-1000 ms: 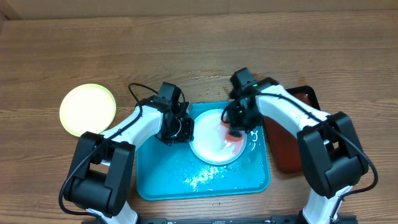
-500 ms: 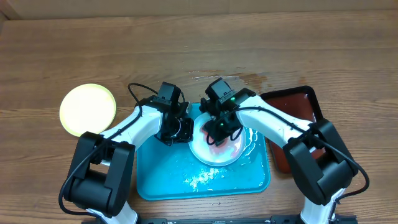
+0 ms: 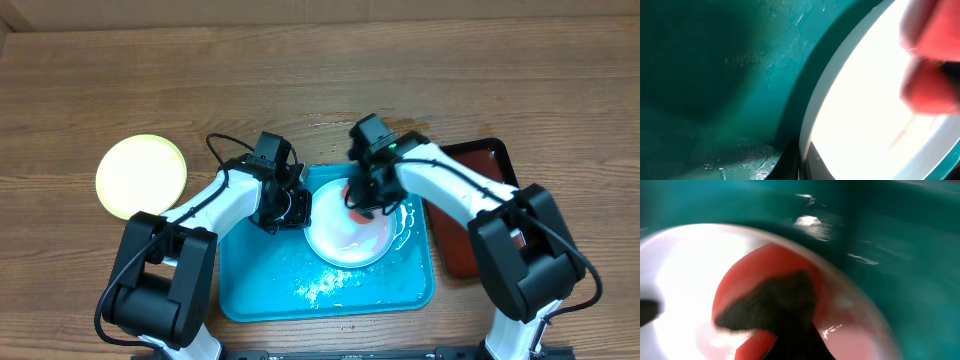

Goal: Clean dirty plates on tray and stack at the side
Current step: 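Scrub the white plate's red stain with the sponge while left gripper holds it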

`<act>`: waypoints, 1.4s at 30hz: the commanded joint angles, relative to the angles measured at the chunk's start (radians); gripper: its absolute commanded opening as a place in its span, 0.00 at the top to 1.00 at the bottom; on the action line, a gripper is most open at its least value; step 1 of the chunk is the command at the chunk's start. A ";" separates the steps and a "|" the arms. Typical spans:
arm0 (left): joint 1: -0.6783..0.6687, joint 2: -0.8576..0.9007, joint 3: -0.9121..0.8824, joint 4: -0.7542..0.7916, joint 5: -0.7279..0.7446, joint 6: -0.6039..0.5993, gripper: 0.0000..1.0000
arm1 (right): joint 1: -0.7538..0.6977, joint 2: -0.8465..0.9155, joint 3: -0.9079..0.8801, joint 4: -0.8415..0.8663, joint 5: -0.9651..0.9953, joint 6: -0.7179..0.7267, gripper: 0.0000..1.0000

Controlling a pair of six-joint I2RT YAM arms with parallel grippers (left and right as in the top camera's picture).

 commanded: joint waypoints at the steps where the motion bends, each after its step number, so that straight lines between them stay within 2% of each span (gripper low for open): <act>1: -0.001 0.022 0.006 -0.001 -0.010 -0.029 0.96 | -0.066 0.011 -0.007 -0.056 0.130 0.030 0.96; 4: -0.001 0.022 0.006 0.003 -0.015 -0.040 0.96 | -0.077 0.011 -0.007 -0.117 0.113 -0.016 0.96; 10: -0.001 0.022 0.006 0.018 -0.037 -0.064 0.96 | -0.048 0.009 -0.006 -0.236 -0.048 -0.086 0.96; 14: -0.001 0.022 0.006 0.035 -0.040 -0.080 0.96 | -0.004 0.009 -0.006 -0.288 -0.238 -0.155 0.96; 24: -0.001 0.022 0.006 0.043 -0.039 -0.087 0.96 | 0.072 0.008 -0.006 -0.220 -0.596 -0.139 0.96; 29: -0.001 0.022 0.006 0.035 -0.039 -0.086 0.96 | 0.065 0.008 -0.006 -0.153 -0.564 -0.023 0.96; 42: -0.001 0.022 0.006 0.022 -0.035 -0.086 0.96 | 0.021 0.009 -0.009 0.002 -0.089 0.346 0.96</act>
